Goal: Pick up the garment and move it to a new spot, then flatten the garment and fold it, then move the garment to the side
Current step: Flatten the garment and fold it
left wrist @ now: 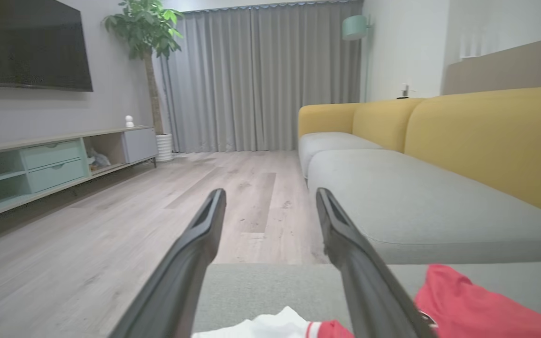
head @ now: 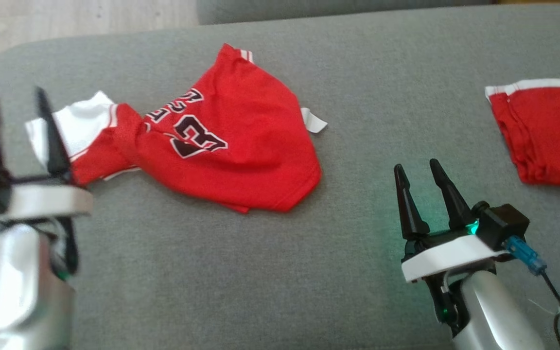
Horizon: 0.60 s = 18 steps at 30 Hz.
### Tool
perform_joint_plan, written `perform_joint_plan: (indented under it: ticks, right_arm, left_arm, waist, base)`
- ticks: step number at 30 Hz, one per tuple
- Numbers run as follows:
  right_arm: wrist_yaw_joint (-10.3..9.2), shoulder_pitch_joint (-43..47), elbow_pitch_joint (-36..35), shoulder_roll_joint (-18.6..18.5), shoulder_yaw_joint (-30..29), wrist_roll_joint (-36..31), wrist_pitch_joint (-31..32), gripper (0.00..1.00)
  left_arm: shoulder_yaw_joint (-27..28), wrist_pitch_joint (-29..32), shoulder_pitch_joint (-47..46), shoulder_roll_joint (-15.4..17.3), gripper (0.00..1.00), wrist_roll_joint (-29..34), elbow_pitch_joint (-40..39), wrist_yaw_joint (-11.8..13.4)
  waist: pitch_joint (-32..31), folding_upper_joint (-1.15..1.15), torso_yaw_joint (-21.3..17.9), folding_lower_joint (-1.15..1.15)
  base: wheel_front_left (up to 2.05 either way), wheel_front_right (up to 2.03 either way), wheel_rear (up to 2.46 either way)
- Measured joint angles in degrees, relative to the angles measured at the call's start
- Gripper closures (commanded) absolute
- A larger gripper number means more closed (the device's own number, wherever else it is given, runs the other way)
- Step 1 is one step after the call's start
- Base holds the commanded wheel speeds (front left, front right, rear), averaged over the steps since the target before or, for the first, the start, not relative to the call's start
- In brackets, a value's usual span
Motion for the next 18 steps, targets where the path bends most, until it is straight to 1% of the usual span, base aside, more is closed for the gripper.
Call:
perform_joint_plan:
  ticks: [3, 4, 6, 10, 11, 13, 18]
  right_arm:
    - [0.00, 0.6, 0.0, 0.0, -0.1, 0.0, 0.1, 0.00]
    - [0.00, 1.1, 0.0, 0.0, -0.2, 0.0, 0.1, 0.00]
    - [0.00, 2.4, 0.0, 0.0, -0.5, 0.0, 0.1, 0.00]
    - [0.00, 2.7, -0.4, 0.0, -0.9, 0.0, 0.5, 0.00]
    - [0.00, 2.7, -0.4, 0.0, -0.9, 0.0, 0.5, 0.00]
    - [0.00, 2.7, -0.8, 0.0, -1.1, -0.8, 0.8, 0.00]
    - [0.00, 2.4, -1.6, 0.0, 0.3, -3.3, 3.5, 0.00]
  left_arm:
    - [-2.3, 0.0, 3.5, -1.6, 0.00, 0.6, -1.8, -2.1]
    - [-3.4, 0.0, 4.9, -2.2, 0.00, 0.9, -2.4, -2.4]
    - [-6.4, 0.0, 9.4, -4.6, 0.00, 1.5, -4.2, -3.2]
    - [-10.6, 0.0, 14.2, -7.5, 0.00, 2.2, -5.5, -3.8]
    - [-10.6, 0.0, 14.2, -7.5, 0.00, 2.2, -5.5, -3.8]
    - [-11.4, 0.0, 15.2, -8.5, 0.00, 2.2, -5.9, -3.8]
    - [-12.4, 0.0, 15.2, -8.6, 0.00, 2.2, -6.1, -3.8]
  waist:
    - [-1.0, 0.00, 1.0, 0.00]
    - [-1.3, 0.00, 1.4, 0.00]
    - [-2.0, 0.00, 2.8, -0.01]
    - [-2.4, 0.00, 5.0, -0.01]
    - [-2.4, 0.00, 5.0, -0.01]
    - [-2.4, 0.00, 6.3, 0.00]
    - [-2.4, 0.00, 9.6, 0.00]
  base:
    - [0.00, 0.00, 0.00]
    - [0.00, 0.00, 0.00]
    - [0.00, 0.00, 0.00]
    - [0.00, 0.00, 0.00]
    - [0.00, 0.00, 0.00]
    - [0.00, 0.00, 0.00]
    - [0.00, 0.00, 0.00]
